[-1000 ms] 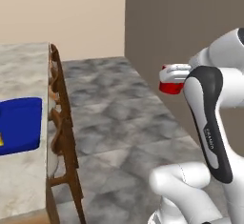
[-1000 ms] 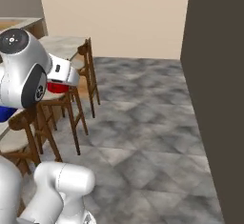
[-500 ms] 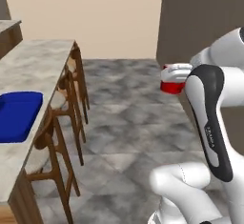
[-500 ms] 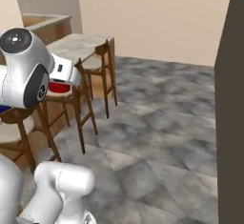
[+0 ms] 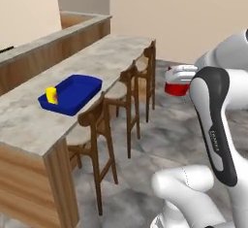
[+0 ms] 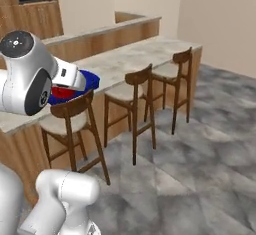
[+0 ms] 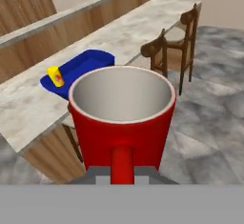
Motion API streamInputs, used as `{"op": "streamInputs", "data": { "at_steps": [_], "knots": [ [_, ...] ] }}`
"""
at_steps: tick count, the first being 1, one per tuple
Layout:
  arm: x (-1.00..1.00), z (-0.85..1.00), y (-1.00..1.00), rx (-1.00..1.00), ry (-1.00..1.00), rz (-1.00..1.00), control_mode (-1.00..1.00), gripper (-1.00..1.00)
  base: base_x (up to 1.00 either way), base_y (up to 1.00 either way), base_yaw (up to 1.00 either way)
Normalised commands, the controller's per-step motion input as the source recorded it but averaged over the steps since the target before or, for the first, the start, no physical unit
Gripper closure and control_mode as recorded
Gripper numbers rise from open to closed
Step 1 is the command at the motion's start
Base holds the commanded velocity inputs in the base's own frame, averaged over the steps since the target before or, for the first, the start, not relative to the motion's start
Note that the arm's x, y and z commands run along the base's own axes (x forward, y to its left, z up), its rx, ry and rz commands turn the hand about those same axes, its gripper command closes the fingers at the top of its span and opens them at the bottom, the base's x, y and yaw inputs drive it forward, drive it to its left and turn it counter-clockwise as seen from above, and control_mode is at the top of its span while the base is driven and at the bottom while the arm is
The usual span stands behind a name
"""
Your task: There is a tray on the dining counter. Grab the cup, mug, and pitcher and place them on the tray. The pitcher may be placed next to the tray if it cannot fit the tray.
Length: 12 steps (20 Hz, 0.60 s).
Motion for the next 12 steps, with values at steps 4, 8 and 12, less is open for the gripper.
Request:
{"op": "streamInputs", "data": {
  "at_steps": [4, 8, 12],
  "knots": [
    [0.0, 0.0, 0.0, 0.0, 0.0, 0.0, 1.0, 1.0, 0.56, -0.34, 0.66],
    [0.0, 0.0, 0.0, 0.0, 0.0, 0.0, 1.0, 1.0, 0.61, -0.33, 0.64],
    [0.0, 0.0, 0.0, 0.0, 0.0, 0.0, 1.0, 1.0, 0.32, -0.42, 0.61]
  ]
}}
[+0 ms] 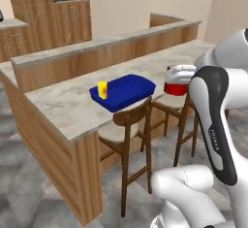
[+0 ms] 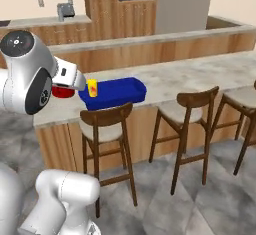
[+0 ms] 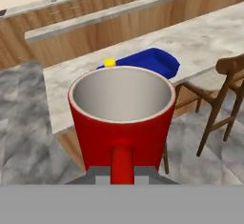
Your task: There is a tray on the dining counter. Grab the cup, mug, and pitcher and place them on the tray. The pitcher may be placed next to the tray if it cannot fit the tray.
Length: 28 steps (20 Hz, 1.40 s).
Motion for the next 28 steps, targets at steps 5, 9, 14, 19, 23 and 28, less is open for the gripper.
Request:
{"op": "streamInputs", "data": {
  "at_steps": [5, 9, 14, 19, 23, 28],
  "knots": [
    [0.0, 0.0, 0.0, 0.0, 0.0, 0.0, 1.0, 1.0, 0.17, -0.65, 0.54],
    [0.0, 0.0, 0.0, 0.0, 0.0, 0.0, 1.0, 1.0, 0.23, -0.65, 0.52],
    [0.0, 0.0, 0.0, 0.0, 0.0, 0.0, 1.0, 1.0, 0.34, -0.7, 0.39],
    [0.0, 0.0, 0.0, 0.0, 0.0, 0.0, 1.0, 1.0, 0.51, -0.66, 0.14],
    [0.0, 0.0, 0.0, 0.0, 0.0, 0.0, 1.0, 1.0, 0.73, -0.55, 0.02],
    [0.0, 0.0, 0.0, 0.0, 0.0, 0.0, 1.0, 1.0, 0.76, -0.27, 0.01]
  ]
}}
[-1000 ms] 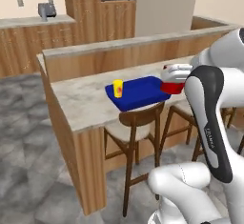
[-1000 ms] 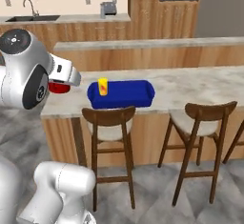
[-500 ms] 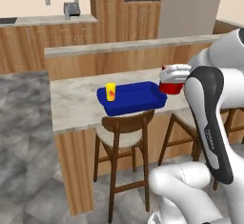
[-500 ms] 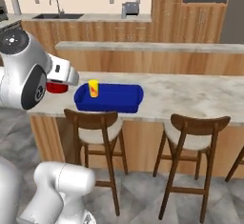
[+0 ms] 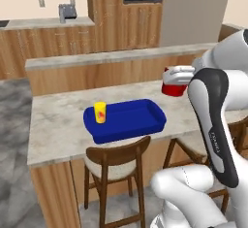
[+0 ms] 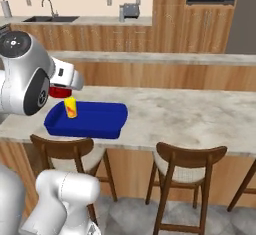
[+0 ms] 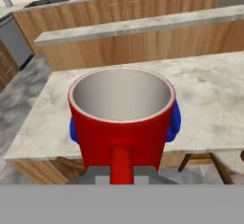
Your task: There is a tray on the dining counter. Grab the cup, mug, and pitcher and place them on the tray. The pitcher may be placed next to the tray if it cannot fit the tray.
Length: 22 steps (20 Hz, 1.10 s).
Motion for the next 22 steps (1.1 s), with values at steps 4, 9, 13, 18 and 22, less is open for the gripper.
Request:
{"op": "streamInputs", "data": {
  "at_steps": [4, 9, 13, 18, 22],
  "knots": [
    [0.0, 0.0, 0.0, 0.0, 0.0, 0.0, 1.0, 1.0, 0.5, -0.34, 0.0],
    [0.0, 0.0, 0.0, 0.0, 0.0, 0.0, 1.0, 1.0, 0.24, -0.55, 0.01],
    [0.0, 0.0, 0.0, 0.0, 0.0, 0.0, 1.0, 1.0, 0.16, -0.6, 0.0],
    [0.0, 0.0, 0.0, 0.0, 0.0, 0.0, 1.0, 1.0, 0.12, -0.29, 0.0],
    [0.27, -0.22, -0.02, 0.0, 0.03, 0.04, -1.0, 1.0, 0.05, -0.03, 0.0]
  ]
}}
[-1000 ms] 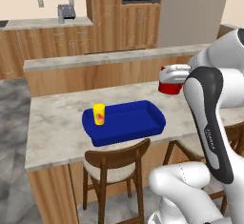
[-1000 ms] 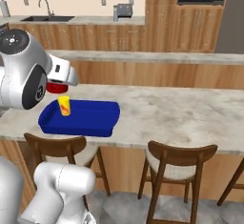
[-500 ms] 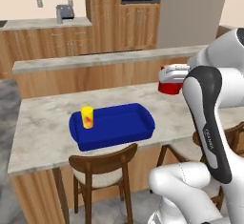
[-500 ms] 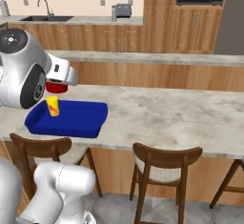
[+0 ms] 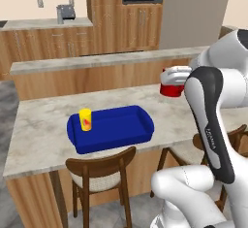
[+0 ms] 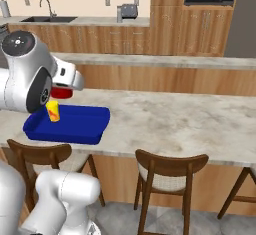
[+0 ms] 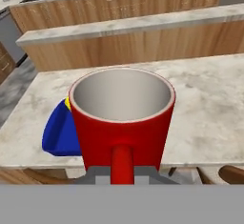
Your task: There is a tray on the dining counter. Grab the cup, mug, and pitcher and place them on the tray. The pitcher may be placed next to the tray if it cannot fit the tray.
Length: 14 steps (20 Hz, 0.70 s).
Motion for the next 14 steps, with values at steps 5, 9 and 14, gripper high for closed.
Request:
{"op": "streamInputs", "data": {
  "at_steps": [5, 9, 14],
  "knots": [
    [0.51, -0.52, 0.0, 0.0, 0.08, 0.39, -1.0, 1.0, 0.0, 0.0, 0.0],
    [0.53, -0.54, 0.03, 0.0, 0.01, 0.41, -1.0, 1.0, 0.0, 0.0, 0.0],
    [0.62, -0.48, 0.19, -0.02, 0.0, 0.25, -1.0, 1.0, 0.0, 0.0, 0.0]
  ]
}}
